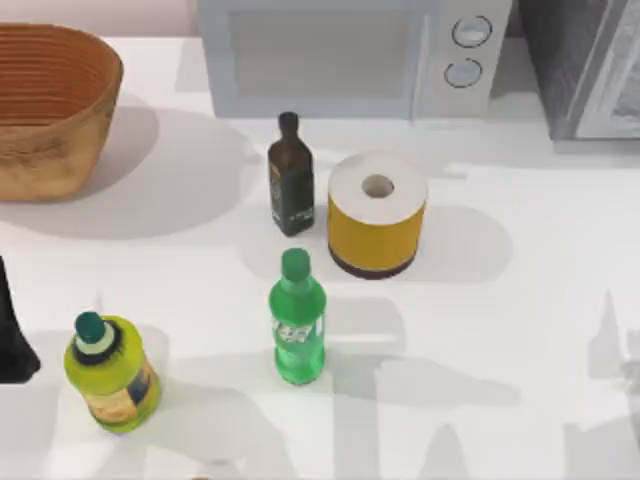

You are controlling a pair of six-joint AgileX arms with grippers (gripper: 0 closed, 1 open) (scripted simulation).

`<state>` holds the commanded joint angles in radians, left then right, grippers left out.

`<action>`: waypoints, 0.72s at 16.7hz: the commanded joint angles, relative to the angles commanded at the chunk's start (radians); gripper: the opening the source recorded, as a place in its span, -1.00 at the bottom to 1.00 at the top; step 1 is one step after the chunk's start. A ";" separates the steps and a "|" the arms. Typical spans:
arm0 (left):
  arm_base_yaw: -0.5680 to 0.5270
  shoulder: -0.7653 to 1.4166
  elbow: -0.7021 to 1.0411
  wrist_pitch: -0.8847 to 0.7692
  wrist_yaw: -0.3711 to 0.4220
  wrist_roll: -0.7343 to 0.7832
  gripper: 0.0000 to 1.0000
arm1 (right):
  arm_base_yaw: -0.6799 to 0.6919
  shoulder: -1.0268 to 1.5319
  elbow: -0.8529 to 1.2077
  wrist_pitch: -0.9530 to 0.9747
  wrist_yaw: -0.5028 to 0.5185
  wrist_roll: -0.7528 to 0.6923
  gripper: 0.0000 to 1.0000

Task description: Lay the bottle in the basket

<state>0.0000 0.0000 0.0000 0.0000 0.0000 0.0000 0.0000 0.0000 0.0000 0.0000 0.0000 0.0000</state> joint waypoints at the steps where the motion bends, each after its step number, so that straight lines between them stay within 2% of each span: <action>1: 0.000 0.000 0.000 0.000 0.000 0.000 1.00 | 0.000 0.000 0.000 0.000 0.000 0.000 1.00; 4: -0.005 0.034 0.011 0.034 0.007 0.005 1.00 | 0.000 0.000 0.000 0.000 0.000 0.000 1.00; 7: -0.048 0.160 0.048 0.152 0.036 0.020 1.00 | 0.000 0.000 0.000 0.000 0.000 0.000 1.00; 12: -0.245 0.538 0.124 0.452 0.111 0.048 1.00 | 0.000 0.000 0.000 0.000 0.000 0.000 1.00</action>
<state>-0.2450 0.5382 0.1239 0.4517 0.1115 0.0482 0.0000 0.0000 0.0000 0.0000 0.0000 0.0000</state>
